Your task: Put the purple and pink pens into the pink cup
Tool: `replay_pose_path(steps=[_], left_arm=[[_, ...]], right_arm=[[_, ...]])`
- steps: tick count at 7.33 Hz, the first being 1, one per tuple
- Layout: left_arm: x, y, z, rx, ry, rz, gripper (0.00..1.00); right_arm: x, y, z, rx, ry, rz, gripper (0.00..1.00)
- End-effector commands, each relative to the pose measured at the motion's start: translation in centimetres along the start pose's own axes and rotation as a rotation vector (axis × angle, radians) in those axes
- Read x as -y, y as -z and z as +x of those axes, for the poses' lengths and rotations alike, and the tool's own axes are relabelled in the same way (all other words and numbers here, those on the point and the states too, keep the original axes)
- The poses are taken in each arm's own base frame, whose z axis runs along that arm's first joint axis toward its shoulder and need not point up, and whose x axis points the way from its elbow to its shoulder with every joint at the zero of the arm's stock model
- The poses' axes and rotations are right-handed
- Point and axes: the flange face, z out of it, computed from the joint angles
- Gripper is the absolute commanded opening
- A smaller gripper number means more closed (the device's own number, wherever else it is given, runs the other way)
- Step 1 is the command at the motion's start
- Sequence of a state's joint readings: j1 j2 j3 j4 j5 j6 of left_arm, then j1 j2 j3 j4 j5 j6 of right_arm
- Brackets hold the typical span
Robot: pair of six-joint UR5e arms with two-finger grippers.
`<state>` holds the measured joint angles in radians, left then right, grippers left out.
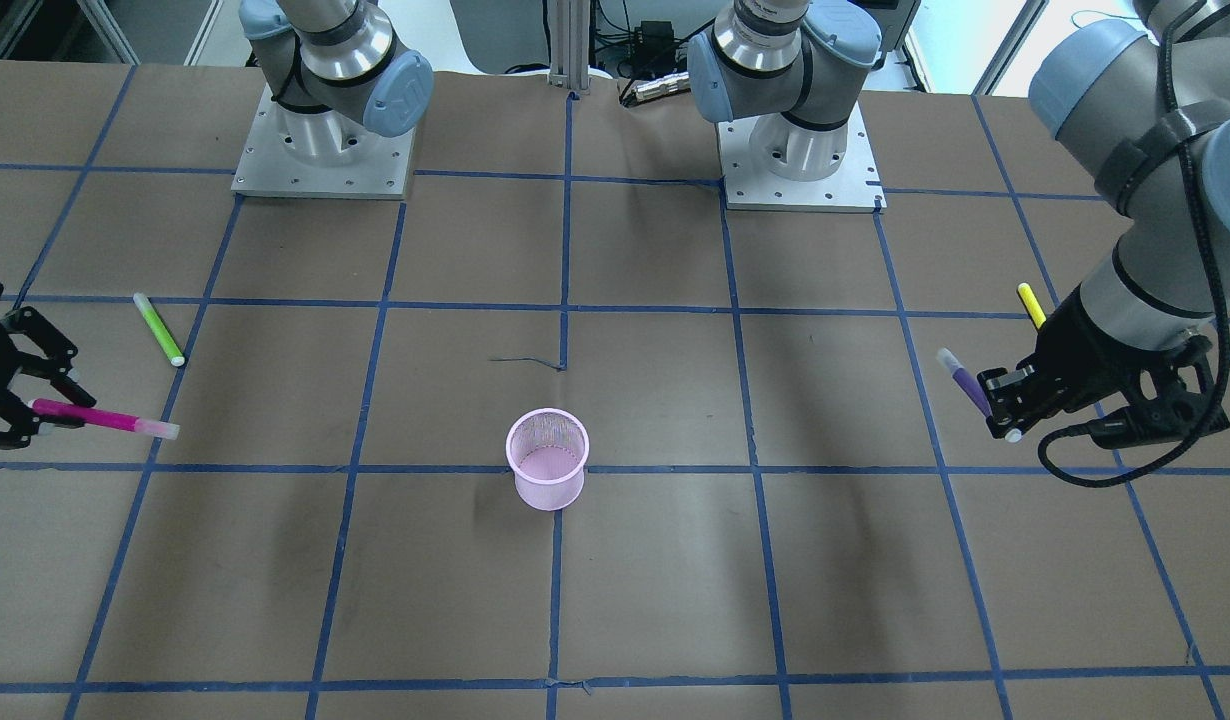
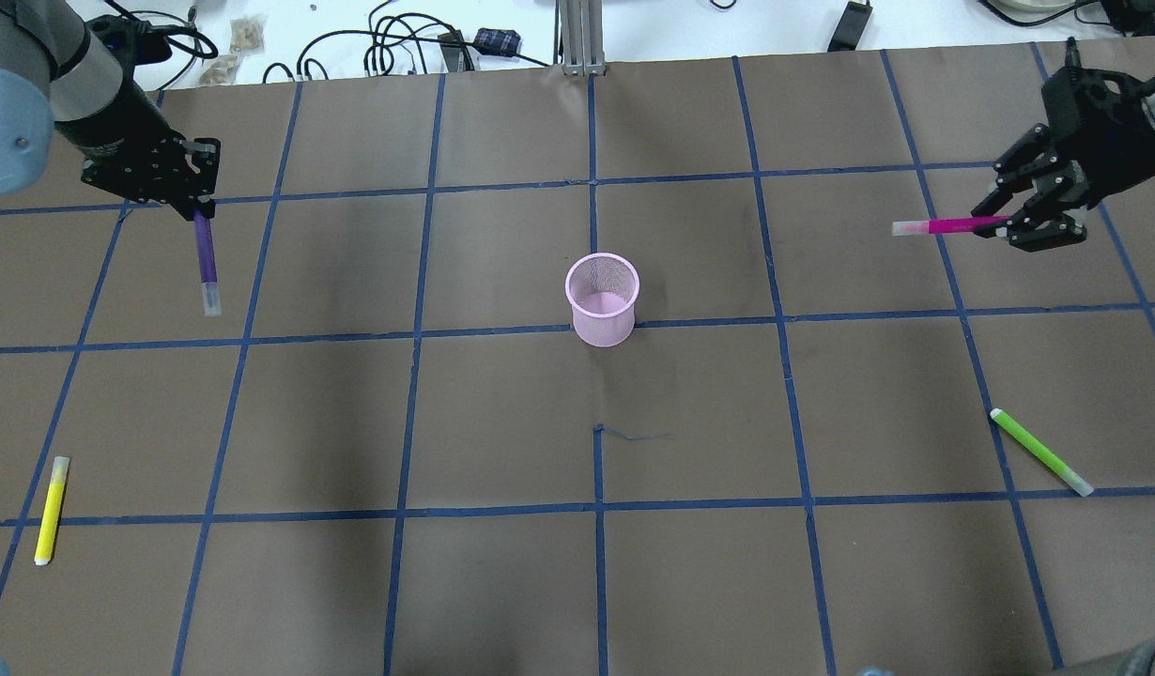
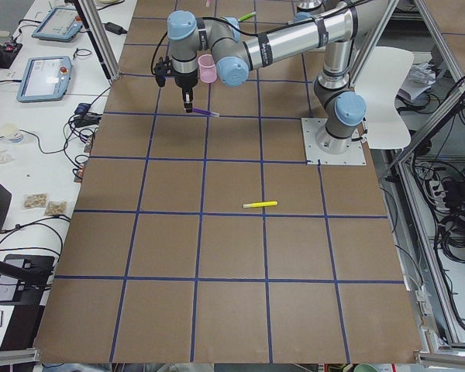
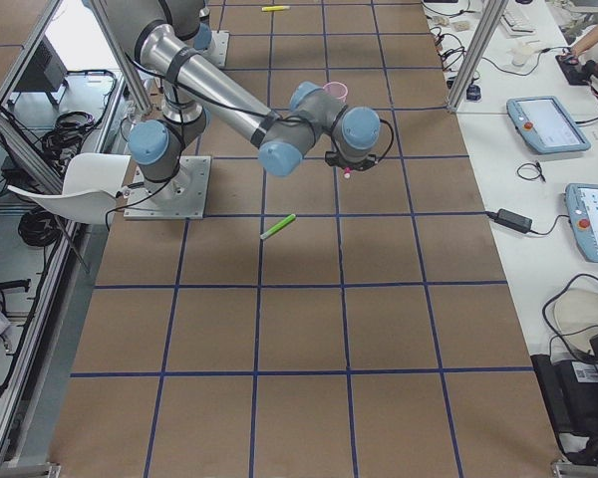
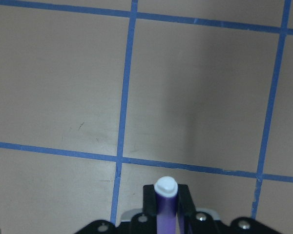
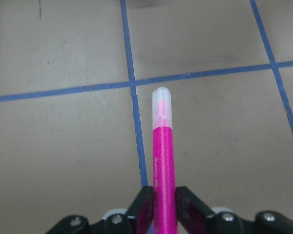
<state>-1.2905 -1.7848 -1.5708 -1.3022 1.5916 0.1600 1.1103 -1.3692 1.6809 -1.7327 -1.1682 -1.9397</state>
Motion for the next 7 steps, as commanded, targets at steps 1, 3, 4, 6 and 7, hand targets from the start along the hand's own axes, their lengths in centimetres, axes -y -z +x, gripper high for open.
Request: replay_pose_path(steps=[1,3,4,6,7], left_arm=[[0.2,0.1,-0.3,-0.004,-0.002,0.013,0.00],[0.1,-0.1,-0.4,-0.003,0.003,0.012,0.00],[0.2,-0.2,-0.4,-0.003,0.006,0.010,0.00],[0.1,-0.3,-0.4,-0.003,0.001,0.010,0.00],[0.2,-0.3,-0.3,-0.003,0.000,0.020,0.00]], right_arm=[[12.9,-2.4,-1.8,0.017,-0.014,-0.108,0.19],[24.0,-6.9,-4.2,-0.047,0.083,-0.248,0.19],[27.0,-8.7,-5.3,-0.078,0.126,-0.307,0.18],[31.3,-12.1,-7.1,-0.114,0.146,-0.339,0.18],[33.5,-14.0,-8.4,-0.121,0.123,-0.343,0.18]])
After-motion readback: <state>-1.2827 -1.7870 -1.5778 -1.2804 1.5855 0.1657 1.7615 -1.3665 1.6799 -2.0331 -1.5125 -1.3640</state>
